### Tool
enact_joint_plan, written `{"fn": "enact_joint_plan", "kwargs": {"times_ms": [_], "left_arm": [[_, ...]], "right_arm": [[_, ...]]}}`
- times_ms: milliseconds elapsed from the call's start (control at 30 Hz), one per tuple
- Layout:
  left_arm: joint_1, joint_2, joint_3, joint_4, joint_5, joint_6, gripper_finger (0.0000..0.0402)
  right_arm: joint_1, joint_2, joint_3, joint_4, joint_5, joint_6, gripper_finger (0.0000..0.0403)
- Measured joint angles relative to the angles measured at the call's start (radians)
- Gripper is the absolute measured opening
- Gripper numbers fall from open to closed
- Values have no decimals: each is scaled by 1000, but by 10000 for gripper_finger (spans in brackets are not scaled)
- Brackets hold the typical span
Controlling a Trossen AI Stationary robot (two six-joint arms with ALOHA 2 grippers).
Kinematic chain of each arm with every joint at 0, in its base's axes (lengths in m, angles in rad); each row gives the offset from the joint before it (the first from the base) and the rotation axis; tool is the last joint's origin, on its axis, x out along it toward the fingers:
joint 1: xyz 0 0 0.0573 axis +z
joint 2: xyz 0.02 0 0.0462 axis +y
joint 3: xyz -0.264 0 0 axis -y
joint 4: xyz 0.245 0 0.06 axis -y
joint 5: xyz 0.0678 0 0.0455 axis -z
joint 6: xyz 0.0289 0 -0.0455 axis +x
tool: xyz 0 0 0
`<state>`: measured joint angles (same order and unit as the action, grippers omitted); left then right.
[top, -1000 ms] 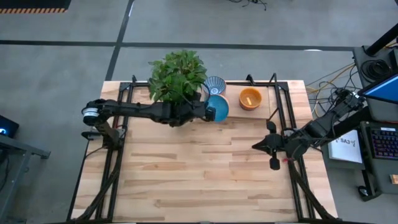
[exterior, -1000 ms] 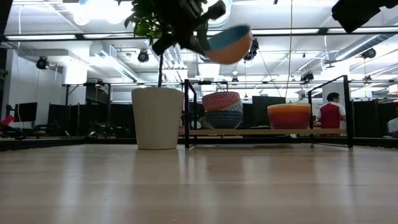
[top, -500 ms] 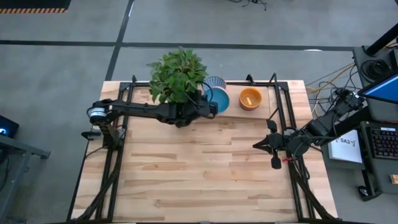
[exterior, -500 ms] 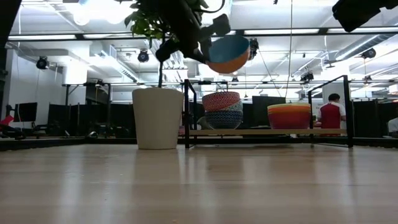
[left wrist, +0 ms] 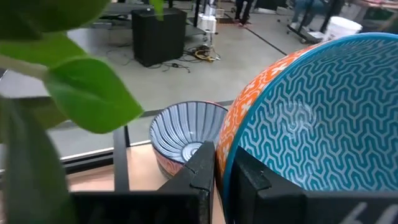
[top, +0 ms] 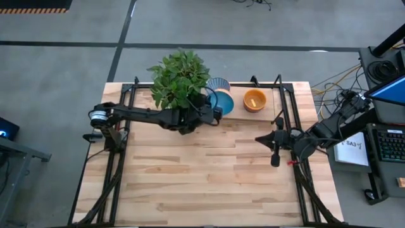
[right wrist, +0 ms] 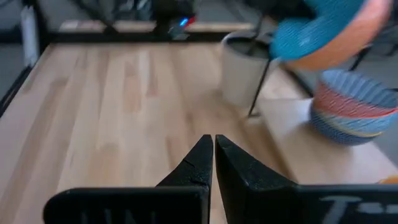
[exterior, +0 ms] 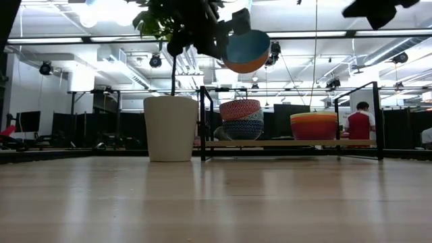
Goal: Place and stack bowls onto a shelf
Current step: Stack the blue patterned bowl on the dark blue patterned bowl on the shelf
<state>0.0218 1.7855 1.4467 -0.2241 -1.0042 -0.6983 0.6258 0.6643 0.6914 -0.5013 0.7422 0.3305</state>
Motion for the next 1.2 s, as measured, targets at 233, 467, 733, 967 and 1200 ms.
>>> {"fn": "enact_joint_plan", "kwargs": {"times_ms": [233, 467, 733, 967, 1200], "left_arm": [[-77, 0, 0, 0, 0, 94, 8], [-141, 0, 0, -43, 1, 157, 8], [-171, 5, 0, -60, -1, 156, 8], [-178, 19, 0, -61, 1, 155, 8], [-189, 19, 0, -65, 16, 167, 8]], "right_arm": [[-2, 75, 0, 224, 72, -94, 28], [-48, 218, 56, 410, 210, -185, 107], [-128, 401, 199, 402, 324, -186, 165], [-180, 534, 336, 308, 350, -107, 163], [-244, 637, 483, -66, 361, 141, 143]]}}
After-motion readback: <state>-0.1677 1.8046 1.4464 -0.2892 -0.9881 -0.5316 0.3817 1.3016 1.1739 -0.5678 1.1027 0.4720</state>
